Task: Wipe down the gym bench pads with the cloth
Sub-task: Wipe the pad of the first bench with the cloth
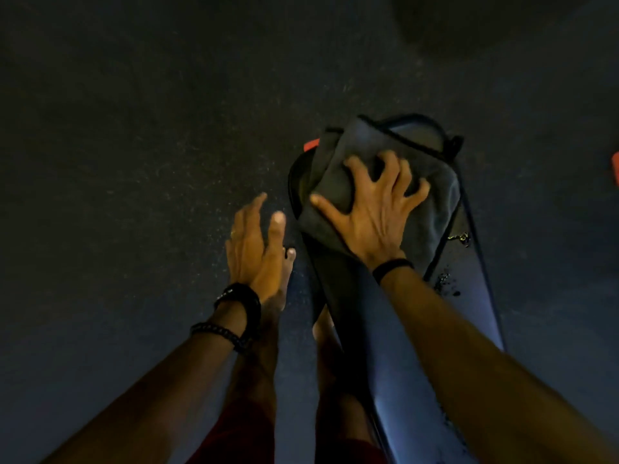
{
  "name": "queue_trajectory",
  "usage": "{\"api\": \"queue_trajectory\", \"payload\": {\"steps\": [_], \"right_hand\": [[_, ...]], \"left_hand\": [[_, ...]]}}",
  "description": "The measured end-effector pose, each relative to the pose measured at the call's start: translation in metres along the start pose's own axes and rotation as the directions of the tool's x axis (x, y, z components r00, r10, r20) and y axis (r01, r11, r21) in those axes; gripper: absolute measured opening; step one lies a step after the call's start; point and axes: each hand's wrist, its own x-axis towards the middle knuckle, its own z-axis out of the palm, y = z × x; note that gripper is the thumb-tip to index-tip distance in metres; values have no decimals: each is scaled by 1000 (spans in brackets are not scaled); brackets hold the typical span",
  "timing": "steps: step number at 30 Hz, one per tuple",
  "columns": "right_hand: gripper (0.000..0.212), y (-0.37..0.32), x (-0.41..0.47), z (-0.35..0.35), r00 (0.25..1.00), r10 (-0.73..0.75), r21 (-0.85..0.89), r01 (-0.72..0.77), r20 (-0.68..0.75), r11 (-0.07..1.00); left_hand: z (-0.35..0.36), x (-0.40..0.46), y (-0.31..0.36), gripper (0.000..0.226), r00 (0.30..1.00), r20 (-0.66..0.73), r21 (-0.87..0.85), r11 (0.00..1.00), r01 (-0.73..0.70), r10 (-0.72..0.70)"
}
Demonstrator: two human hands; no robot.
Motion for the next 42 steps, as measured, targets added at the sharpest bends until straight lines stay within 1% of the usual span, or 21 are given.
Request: {"api": "queue_trajectory", "payload": {"steps": [2,6,7,8,10,12,13,15,17,20,22,24,26,29,32,33,35,37,39,40,42], "right_hand": [[60,-12,10,2,993,105,20,-104,-48,994],[49,24,-71,7,968,-247,72,244,35,967],[48,46,-92,2,963,-256,78,250,79,965],[48,69,-103,-4,978,-183,77,176,97,981],[52,98,-83,-14,989,150,80,-151,17,985],[57,99,-24,-17,887,452,127,-440,-94,889],[57,90,4,-16,854,509,147,-492,-111,858],[53,65,26,-9,911,397,132,-382,-111,915],[48,55,-11,-1,987,142,121,-132,-79,984],[48,87,-95,-4,1000,-31,114,31,-2,993],[49,114,-92,-9,991,136,152,-133,-10,979],[50,118,-38,-9,898,429,221,-401,-96,889],[54,104,18,-9,811,571,245,-532,-126,810],[50,75,7,-5,952,286,107,-274,-112,956],[52,89,-91,-1,1000,21,102,-22,18,994],[49,103,-111,-2,999,12,127,-16,30,992],[46,124,-97,-5,982,187,194,-184,6,963],[48,119,-36,-9,887,457,246,-428,-70,869],[53,98,32,-12,803,590,277,-548,-91,789],[54,85,54,-15,829,551,263,-514,-93,817],[48,68,50,-20,967,242,161,-226,-83,961]], "left_hand": [[12,13,3,66,998,-57,-56,998,-14,11],[31,30,29,68,992,-99,-31,997,-77,74],[34,38,40,65,989,-95,6,993,-116,116],[39,48,50,63,983,-76,62,985,-163,167],[55,68,66,64,968,-7,234,942,-243,251],[74,81,73,61,962,-9,426,872,-242,271],[81,85,73,59,960,-41,484,846,-225,279],[88,89,67,57,952,-89,518,830,-206,292],[89,88,63,60,950,-82,517,828,-218,301],[90,85,65,63,950,-86,519,827,-216,302],[90,85,65,64,947,-101,518,829,-213,306],[91,89,65,63,943,-117,525,825,-208,312],[94,91,64,62,942,-120,538,818,-203,313],[93,87,61,61,938,-121,546,811,-209,323],[93,85,63,62,940,-118,545,812,-208,321],[93,86,63,62,940,-122,546,812,-204,319],[94,88,64,62,941,-127,552,810,-196,314],[94,90,65,61,940,-129,546,814,-199,316],[95,89,63,60,939,-127,546,812,-203,320],[94,89,63,60,937,-133,548,811,-202,323],[93,90,62,59,938,-131,547,812,-201,320]]}}
